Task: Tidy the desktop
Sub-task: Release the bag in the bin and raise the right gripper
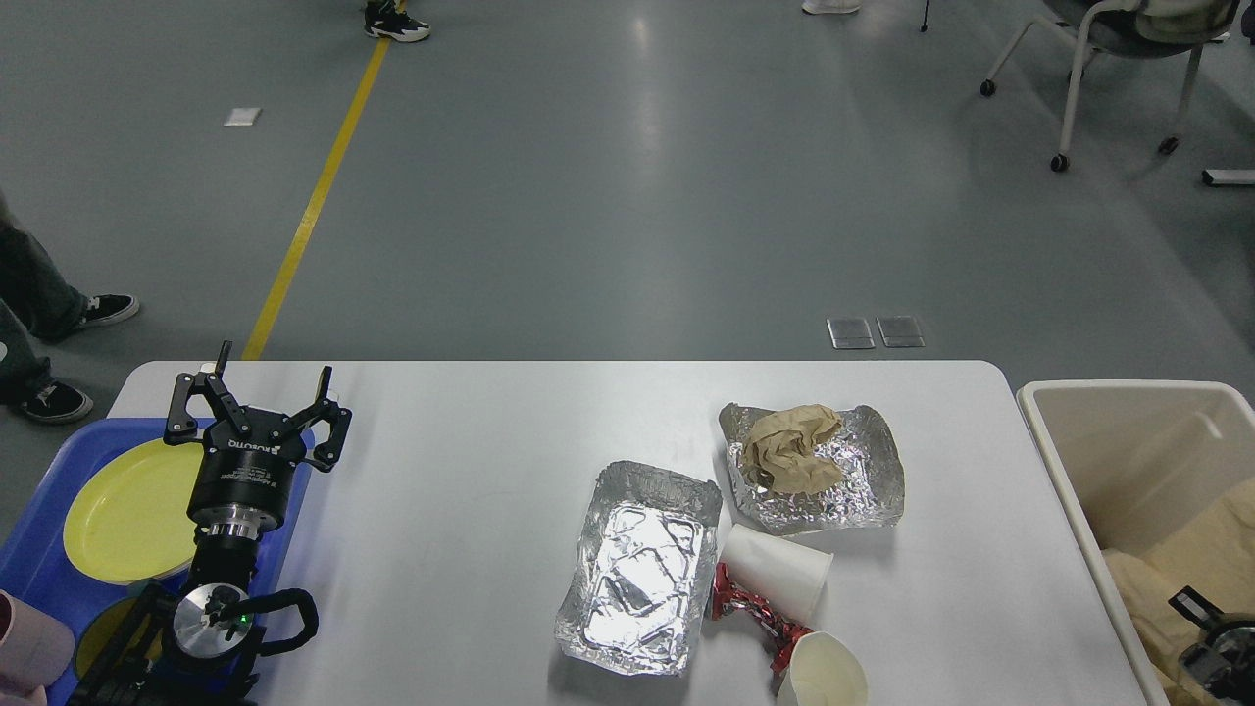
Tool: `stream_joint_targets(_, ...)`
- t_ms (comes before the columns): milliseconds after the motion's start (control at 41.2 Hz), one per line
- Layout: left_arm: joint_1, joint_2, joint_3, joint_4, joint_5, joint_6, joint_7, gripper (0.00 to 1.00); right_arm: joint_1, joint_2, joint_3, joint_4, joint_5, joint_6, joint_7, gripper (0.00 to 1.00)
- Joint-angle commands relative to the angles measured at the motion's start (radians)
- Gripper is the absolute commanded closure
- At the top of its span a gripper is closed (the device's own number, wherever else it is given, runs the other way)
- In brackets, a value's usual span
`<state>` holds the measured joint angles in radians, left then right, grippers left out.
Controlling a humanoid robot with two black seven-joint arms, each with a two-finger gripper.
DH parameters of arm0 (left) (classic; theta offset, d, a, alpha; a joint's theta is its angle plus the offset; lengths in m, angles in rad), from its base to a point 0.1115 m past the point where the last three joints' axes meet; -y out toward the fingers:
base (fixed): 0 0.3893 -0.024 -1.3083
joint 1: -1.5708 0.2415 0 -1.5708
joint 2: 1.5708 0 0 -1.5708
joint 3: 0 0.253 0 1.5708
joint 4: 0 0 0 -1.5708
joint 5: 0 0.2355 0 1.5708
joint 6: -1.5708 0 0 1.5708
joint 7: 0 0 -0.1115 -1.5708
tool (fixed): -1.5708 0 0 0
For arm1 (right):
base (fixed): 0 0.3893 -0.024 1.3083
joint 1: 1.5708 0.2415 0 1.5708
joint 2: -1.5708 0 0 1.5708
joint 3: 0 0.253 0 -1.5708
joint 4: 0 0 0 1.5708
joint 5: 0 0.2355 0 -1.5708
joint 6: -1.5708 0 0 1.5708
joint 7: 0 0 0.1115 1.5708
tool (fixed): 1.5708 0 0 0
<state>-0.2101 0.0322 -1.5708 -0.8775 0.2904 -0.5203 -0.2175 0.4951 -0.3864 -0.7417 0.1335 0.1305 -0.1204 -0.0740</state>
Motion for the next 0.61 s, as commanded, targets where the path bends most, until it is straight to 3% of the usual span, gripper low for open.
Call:
stream_joint_targets(0,0.000,0.000,0.000,0.000,0.000,0.000,0.000,0.03,0.008,-0.003,0.004,0.011,0.000,-0.015,0.000,0.11)
stream_joint_targets(73,0.000,0.000,0.000,0.000,0.000,-0.001,0.000,0.04,0.011,-0.005,0.004,0.014,0.000,-0.015,0.003,0.01)
stream_joint_targets(461,0.000,0.000,0.000,0.000,0.000,0.000,0.000,0.04,0.039,-0.023,-0.010,0.021,-0.003,0.001,0.003,0.00)
stream_joint_targets(582,0.000,0.000,0.000,0.000,0.000,0.000,0.001,0.04,0.094,-0.080,-0.012,0.116,-0.015,0.001,0.003,0.00)
